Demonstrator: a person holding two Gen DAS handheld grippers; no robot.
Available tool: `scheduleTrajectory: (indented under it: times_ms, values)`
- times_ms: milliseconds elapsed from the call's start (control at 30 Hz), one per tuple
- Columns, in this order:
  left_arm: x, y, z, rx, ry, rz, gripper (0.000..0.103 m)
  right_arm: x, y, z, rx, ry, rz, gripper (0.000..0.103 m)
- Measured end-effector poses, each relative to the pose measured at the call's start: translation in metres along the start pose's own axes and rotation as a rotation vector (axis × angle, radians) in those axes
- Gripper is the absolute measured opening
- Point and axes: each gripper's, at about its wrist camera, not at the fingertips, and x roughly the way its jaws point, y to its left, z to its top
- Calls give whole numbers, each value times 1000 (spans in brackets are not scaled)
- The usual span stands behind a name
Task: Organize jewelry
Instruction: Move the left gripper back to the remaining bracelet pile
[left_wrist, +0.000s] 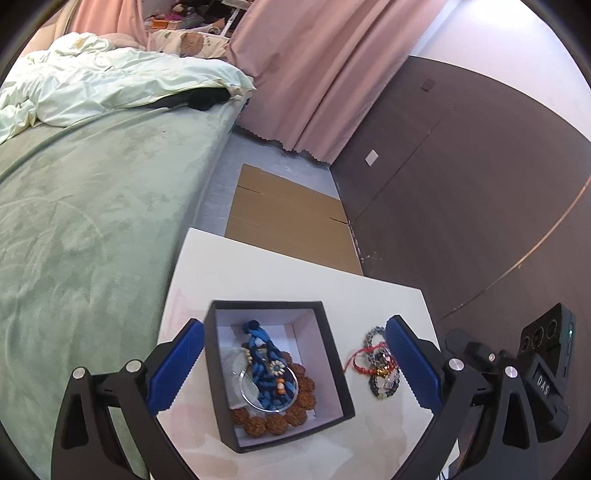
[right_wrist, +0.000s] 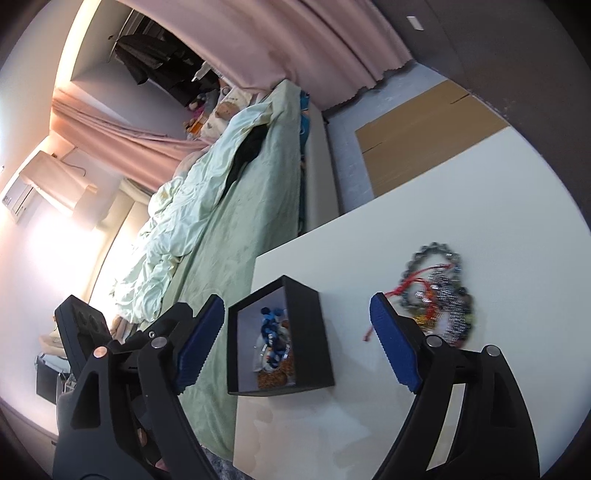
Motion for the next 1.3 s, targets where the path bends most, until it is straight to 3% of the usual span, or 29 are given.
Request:
scheduleTrajectory:
  times_ms: [100, 167, 733, 900, 1067, 1167, 1300]
  values:
    - [0, -9, -6, 21, 4, -8, 95, -10, -8, 0, 15, -9, -23, 84]
    - [1, -16, -9, 34, 8, -11, 95, -18, -12, 0, 26, -19, -33, 91]
    - [31, -85, -46, 150, 75, -120, 93, -58, -70, -4, 192, -36, -127, 91]
    - [48, -98, -49, 141, 119, -140, 74, -64, -84, -3, 237, -40, -145, 91]
    - [71, -108, -46, 125, 173, -149, 61, -66, -96, -1, 276, -39, -159, 89]
    - [86, -115, -44, 124, 207, -157, 50, -68, -101, 2, 299, -38, -158, 82]
    - [103, -124, -46, 141, 232, -145, 44, -67, -113, 4, 349, -25, -165, 73]
